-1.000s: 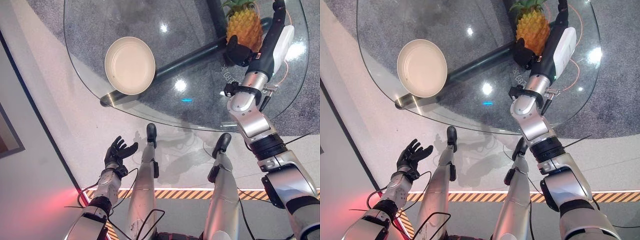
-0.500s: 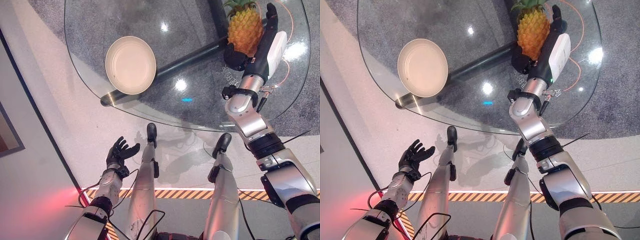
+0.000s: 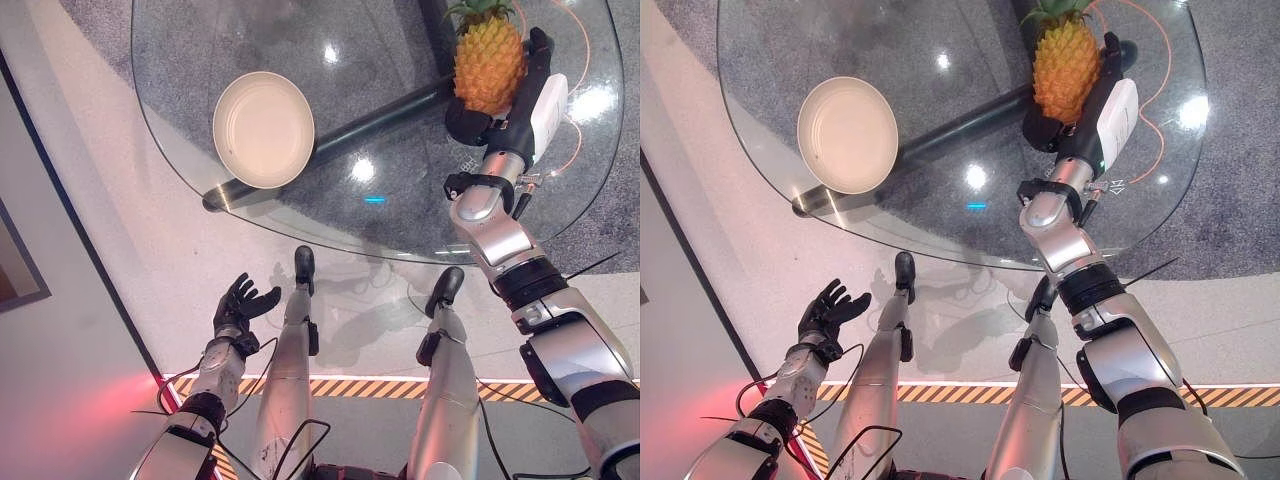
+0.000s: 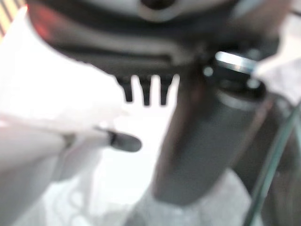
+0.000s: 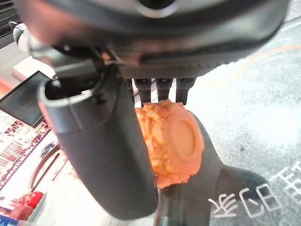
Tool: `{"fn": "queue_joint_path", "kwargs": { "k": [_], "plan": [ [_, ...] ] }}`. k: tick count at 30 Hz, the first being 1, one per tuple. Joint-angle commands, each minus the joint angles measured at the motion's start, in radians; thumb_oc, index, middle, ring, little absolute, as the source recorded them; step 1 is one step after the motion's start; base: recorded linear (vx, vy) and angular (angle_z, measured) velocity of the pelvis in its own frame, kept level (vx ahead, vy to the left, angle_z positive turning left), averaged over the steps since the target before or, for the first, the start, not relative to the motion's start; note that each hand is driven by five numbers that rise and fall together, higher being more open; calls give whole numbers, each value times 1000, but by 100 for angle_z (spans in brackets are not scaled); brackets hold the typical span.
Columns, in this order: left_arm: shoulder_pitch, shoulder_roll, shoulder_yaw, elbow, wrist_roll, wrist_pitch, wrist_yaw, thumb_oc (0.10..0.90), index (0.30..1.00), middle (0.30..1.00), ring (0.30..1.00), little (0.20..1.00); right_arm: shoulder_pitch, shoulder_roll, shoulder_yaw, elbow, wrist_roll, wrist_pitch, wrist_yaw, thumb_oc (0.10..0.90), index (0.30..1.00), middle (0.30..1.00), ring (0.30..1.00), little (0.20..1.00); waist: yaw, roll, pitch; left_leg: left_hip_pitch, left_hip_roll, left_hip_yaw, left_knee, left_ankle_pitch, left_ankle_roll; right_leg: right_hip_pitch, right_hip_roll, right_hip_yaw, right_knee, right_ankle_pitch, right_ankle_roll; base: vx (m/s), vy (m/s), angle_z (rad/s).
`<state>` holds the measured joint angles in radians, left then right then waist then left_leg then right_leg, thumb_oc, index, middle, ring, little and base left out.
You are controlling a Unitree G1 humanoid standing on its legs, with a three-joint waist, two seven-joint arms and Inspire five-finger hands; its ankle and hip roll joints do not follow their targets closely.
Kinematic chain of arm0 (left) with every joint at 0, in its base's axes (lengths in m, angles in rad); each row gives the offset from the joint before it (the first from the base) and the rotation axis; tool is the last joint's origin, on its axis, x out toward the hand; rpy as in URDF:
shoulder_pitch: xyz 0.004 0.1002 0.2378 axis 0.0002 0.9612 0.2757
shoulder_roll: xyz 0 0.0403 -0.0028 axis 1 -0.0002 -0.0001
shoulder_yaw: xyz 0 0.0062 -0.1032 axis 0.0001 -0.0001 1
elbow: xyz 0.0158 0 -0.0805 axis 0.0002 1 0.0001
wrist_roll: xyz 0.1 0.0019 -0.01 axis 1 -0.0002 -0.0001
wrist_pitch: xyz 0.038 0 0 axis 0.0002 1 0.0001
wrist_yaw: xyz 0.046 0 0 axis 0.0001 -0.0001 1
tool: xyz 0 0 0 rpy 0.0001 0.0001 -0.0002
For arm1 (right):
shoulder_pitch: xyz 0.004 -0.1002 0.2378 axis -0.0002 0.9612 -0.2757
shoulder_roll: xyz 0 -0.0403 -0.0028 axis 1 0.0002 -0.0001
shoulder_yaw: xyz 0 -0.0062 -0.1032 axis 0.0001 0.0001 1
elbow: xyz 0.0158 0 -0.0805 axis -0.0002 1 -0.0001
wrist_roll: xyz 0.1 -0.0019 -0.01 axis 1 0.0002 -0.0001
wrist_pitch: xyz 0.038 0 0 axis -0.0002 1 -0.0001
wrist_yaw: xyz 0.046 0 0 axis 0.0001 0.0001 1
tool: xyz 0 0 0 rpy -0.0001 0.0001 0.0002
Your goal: Pick up the fruit to the plate
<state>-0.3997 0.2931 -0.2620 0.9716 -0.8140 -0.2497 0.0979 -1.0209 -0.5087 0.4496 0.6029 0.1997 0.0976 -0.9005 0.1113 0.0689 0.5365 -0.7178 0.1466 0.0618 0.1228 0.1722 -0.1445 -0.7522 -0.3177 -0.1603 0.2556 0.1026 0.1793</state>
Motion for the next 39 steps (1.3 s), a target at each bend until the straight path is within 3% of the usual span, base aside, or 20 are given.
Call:
{"fn": "queue_joint_path", "kwargs": {
  "k": [1, 14, 16, 39],
  "plan": [
    [11, 30, -31, 26, -13, -27, 9, 800, 900, 900, 900, 900, -91, -76, -3, 8, -16, -47, -71, 800, 900, 900, 900, 900, 6, 55, -16, -17, 3, -32, 51, -32, 28, -29, -41, -55, 9, 32, 16, 0, 0, 0],
    [8, 32, -36, 21, -17, -23, 10, 800, 900, 900, 900, 900, -91, -73, -4, 22, 29, -34, -62, 800, 900, 900, 900, 900, 7, 58, -16, -23, 2, -32, 52, -30, 28, -36, -43, -54, 11, 34, 16, 0, 0, 0],
    [7, 32, -35, 23, -16, -26, 9, 800, 900, 900, 900, 900, -92, -73, -3, 28, 37, -37, -55, 100, 300, 300, 300, 200, 6, 57, -16, -23, 3, -31, 51, -30, 28, -38, -42, -55, 12, 34, 16, 0, 0, 0],
    [10, 31, -36, 18, -35, -32, 11, 800, 900, 900, 900, 900, -94, -77, 1, 31, 58, -33, -30, 100, 300, 300, 300, 200, 6, 59, -16, -17, 3, -30, 43, -26, 28, -35, -40, -52, 8, 37, 16, 0, 0, 0]
  ]
}}
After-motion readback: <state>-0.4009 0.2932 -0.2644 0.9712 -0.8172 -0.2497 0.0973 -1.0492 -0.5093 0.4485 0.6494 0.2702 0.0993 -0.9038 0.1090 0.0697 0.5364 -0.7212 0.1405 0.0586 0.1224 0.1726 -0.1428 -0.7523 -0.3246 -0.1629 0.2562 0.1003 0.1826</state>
